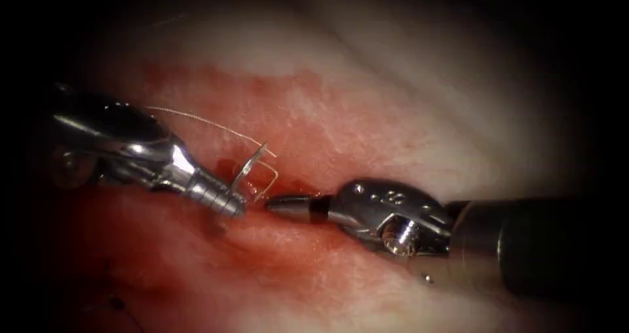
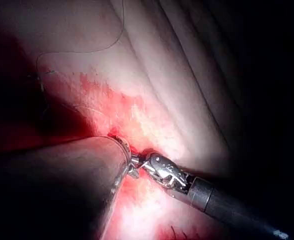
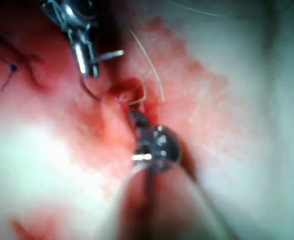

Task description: Wound Closure

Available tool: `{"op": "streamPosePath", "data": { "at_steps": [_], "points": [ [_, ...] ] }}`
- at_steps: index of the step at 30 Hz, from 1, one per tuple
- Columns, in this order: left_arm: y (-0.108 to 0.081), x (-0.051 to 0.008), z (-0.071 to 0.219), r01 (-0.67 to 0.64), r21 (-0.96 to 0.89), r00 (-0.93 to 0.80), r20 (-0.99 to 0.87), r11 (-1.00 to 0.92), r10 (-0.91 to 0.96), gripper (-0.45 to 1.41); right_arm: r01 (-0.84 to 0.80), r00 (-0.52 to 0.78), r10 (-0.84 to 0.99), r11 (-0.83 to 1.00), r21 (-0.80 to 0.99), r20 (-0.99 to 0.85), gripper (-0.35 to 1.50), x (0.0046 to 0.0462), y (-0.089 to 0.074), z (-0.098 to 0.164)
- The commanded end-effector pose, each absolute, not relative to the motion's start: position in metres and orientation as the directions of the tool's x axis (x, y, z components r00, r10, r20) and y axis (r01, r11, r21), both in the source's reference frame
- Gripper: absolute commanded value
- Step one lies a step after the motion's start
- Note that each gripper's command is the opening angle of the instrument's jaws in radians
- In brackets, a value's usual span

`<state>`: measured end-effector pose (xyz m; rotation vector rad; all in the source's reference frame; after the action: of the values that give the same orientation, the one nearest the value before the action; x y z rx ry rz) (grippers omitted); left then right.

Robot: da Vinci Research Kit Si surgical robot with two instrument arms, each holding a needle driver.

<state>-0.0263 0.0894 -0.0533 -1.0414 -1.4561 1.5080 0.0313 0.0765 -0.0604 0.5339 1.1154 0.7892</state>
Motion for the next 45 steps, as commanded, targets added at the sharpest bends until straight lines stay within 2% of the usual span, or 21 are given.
{"op": "streamPosePath", "data": {
  "at_steps": [1,9,20,28,35,38,40,41,42,45],
  "points": [
    [0.089,-0.0265,-0.053,0.009,-0.999,-0.363,-0.042,-0.041,0.931,-0.35,-0.286,0.221,0.775,0.632,0.720,-0.592,-0.35,0.0316,0.077,-0.060],
    [0.089,-0.0251,-0.053,0.008,-1.000,-0.368,-0.028,-0.027,0.929,-0.35,-0.310,0.197,0.748,0.661,0.684,-0.634,-0.35,0.0300,0.079,-0.064],
    [0.090,-0.0252,-0.060,0.054,-0.999,-0.338,-0.019,-0.001,0.941,-0.35,-0.293,0.224,0.731,0.681,0.671,-0.644,-0.35,0.0344,0.076,-0.063],
    [0.090,-0.0253,-0.062,0.072,-0.997,-0.332,-0.053,-0.031,0.942,-0.35,-0.317,0.234,0.719,0.692,0.648,-0.654,-0.35,0.0339,0.076,-0.060],
    [0.091,-0.0249,-0.065,0.121,-0.980,-0.308,-0.190,-0.160,0.932,-0.35,-0.317,0.237,0.718,0.694,0.647,-0.654,-0.35,0.0339,0.076,-0.060],
    [0.092,-0.0245,-0.067,0.148,-0.949,-0.276,-0.311,-0.279,0.910,-0.35,-0.317,0.240,0.718,0.694,0.646,-0.654,-0.35,0.0339,0.076,-0.060],
    [0.092,-0.0242,-0.069,0.177,-0.882,-0.235,-0.470,-0.438,0.851,-0.35,-0.323,0.239,0.718,0.694,0.644,-0.654,-0.35,0.0338,0.076,-0.060],
    [0.092,-0.0240,-0.069,0.190,-0.803,-0.200,-0.595,-0.565,0.778,-0.35,-0.323,0.239,0.718,0.694,0.644,-0.654,-0.15,0.0338,0.076,-0.060],
    [0.092,-0.0239,-0.069,0.179,-0.779,-0.189,-0.626,-0.601,0.756,-0.35,-0.323,0.239,0.718,0.694,0.644,-0.654,0.05,0.0338,0.076,-0.060],
    [0.093,-0.0236,-0.069,0.163,-0.677,-0.158,-0.736,-0.718,0.658,-0.35,-0.322,0.242,0.719,0.693,0.645,-0.652,0.26,0.0338,0.076,-0.060]
  ]
}}
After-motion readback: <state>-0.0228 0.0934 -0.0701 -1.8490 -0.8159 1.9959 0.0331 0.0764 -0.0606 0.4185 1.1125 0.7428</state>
